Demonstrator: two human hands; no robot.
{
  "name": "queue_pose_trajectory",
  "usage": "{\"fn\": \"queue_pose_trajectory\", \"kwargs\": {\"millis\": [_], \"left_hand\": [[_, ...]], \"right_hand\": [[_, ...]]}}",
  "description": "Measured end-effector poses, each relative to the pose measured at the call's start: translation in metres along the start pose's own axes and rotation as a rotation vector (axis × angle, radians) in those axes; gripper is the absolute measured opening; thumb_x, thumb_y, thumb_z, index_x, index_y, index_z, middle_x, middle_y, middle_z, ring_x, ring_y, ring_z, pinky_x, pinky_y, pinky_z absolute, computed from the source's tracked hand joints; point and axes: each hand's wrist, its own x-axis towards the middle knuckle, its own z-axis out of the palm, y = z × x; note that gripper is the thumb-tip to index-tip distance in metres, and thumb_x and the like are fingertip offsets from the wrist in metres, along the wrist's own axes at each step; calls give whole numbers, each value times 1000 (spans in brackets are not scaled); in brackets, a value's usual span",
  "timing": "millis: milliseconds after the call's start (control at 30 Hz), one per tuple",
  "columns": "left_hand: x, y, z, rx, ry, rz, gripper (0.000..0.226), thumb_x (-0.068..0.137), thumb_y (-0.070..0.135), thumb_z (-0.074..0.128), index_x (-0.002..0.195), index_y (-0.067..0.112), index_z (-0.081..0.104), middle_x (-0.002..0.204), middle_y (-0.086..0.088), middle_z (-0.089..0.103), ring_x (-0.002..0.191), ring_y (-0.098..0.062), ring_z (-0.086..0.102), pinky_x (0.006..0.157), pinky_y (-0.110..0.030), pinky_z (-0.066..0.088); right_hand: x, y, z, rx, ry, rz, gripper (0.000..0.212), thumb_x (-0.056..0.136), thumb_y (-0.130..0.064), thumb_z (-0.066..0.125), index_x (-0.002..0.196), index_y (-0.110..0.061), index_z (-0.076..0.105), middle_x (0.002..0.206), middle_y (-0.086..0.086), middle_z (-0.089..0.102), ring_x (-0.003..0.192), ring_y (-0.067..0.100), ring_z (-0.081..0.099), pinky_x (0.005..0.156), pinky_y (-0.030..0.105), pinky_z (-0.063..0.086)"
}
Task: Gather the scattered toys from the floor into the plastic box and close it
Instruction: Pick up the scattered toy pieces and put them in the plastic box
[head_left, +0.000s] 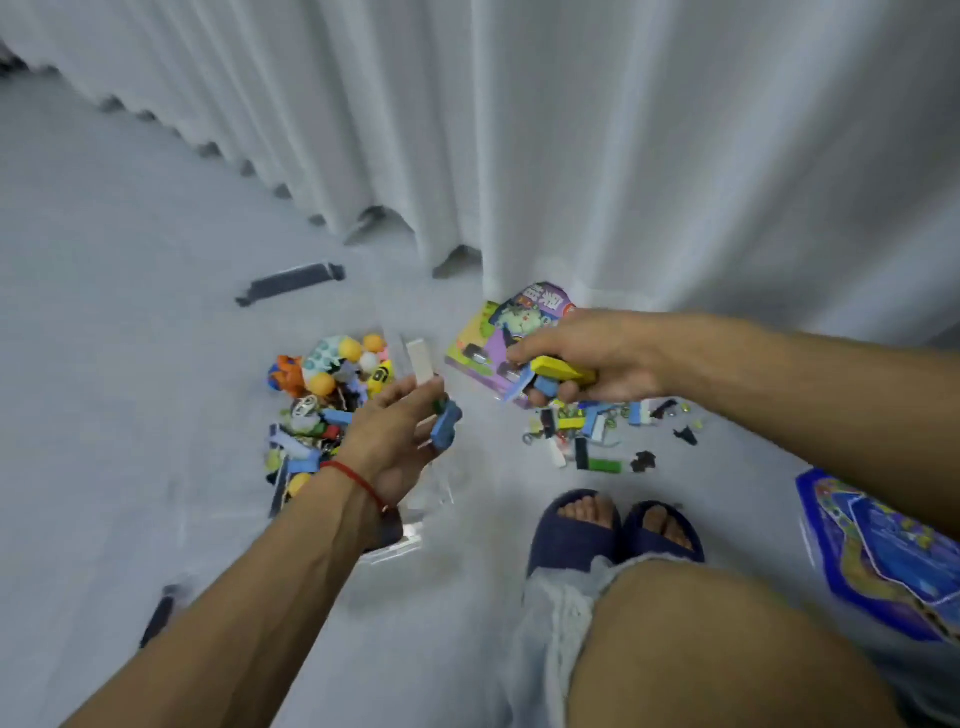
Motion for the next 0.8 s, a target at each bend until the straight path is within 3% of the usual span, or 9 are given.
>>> {"fn": "queue_pose_trajectory", "kwargs": {"millis": [133, 233, 300, 433, 533, 567, 600, 633, 800], "left_hand": [[-17, 41, -81, -43, 224, -21, 9, 91, 11, 65, 88, 13, 57, 89, -21, 52, 69, -27, 51, 54, -28, 50], [-25, 58, -106, 6, 327, 14, 16, 96, 13, 57, 109, 2, 56, 102, -20, 63, 76, -21, 67, 54, -25, 56], [-27, 63, -105, 92, 343, 81, 28, 97, 21, 55, 119, 4, 54, 115, -16, 64, 87, -18, 70, 67, -29, 59], [-16, 47, -72, 482, 291, 158, 51, 87, 33, 54, 132, 10, 52, 129, -13, 58, 118, -34, 57, 94, -47, 51], [-2, 16, -25, 890, 206, 456, 55, 87, 27, 55, 140, 13, 50, 141, -6, 52, 126, -26, 51, 104, -36, 41], [3, 3, -9, 1050, 146, 591, 55, 86, 26, 56, 139, 14, 52, 144, -8, 50, 131, -26, 47, 109, -35, 37], [9, -10, 8, 1171, 60, 687, 52, 84, 23, 58, 136, 15, 56, 145, -9, 50, 134, -26, 44, 112, -37, 34], [15, -24, 24, 1242, -25, 729, 48, 83, 18, 61, 131, 15, 60, 143, -10, 52, 134, -26, 44, 113, -38, 33], [65, -102, 81, 1404, -206, 594, 36, 82, 6, 63, 117, 14, 67, 118, -11, 65, 109, -30, 58, 93, -35, 45]], "right_hand": [[36, -50, 101, 95, -99, -36, 11, 100, -14, 57, 93, -7, 60, 89, 10, 60, 70, 20, 64, 47, 17, 51], [50, -68, 142, 183, -143, -53, 33, 100, -20, 58, 130, -7, 51, 139, 17, 46, 102, 31, 65, 85, 41, 61], [51, -72, 142, 105, -144, -60, 53, 100, -25, 58, 146, -10, 38, 150, 17, 36, 126, 40, 54, 97, 50, 54], [35, -57, 83, -166, -41, -83, 45, 96, -33, 63, 133, -9, 55, 129, 16, 51, 112, 34, 61, 94, 46, 57], [20, -17, 10, -414, 152, -54, 29, 98, -26, 59, 119, -7, 60, 122, 19, 63, 110, 32, 66, 91, 41, 58], [14, 1, -15, -519, 205, -17, 23, 99, -24, 57, 115, -8, 61, 117, 19, 65, 126, 33, 47, 89, 39, 58], [10, 21, -40, -628, 242, 24, 21, 99, -23, 56, 112, -8, 62, 108, 18, 66, 83, 13, 50, 83, 38, 59], [7, 43, -64, -732, 272, 69, 21, 98, -23, 56, 111, -8, 64, 105, 18, 67, 90, 27, 69, 80, 40, 60], [18, 171, -137, -952, 391, 204, 18, 92, -28, 60, 108, -22, 68, 117, 6, 67, 98, 24, 64, 81, 32, 52]]}}
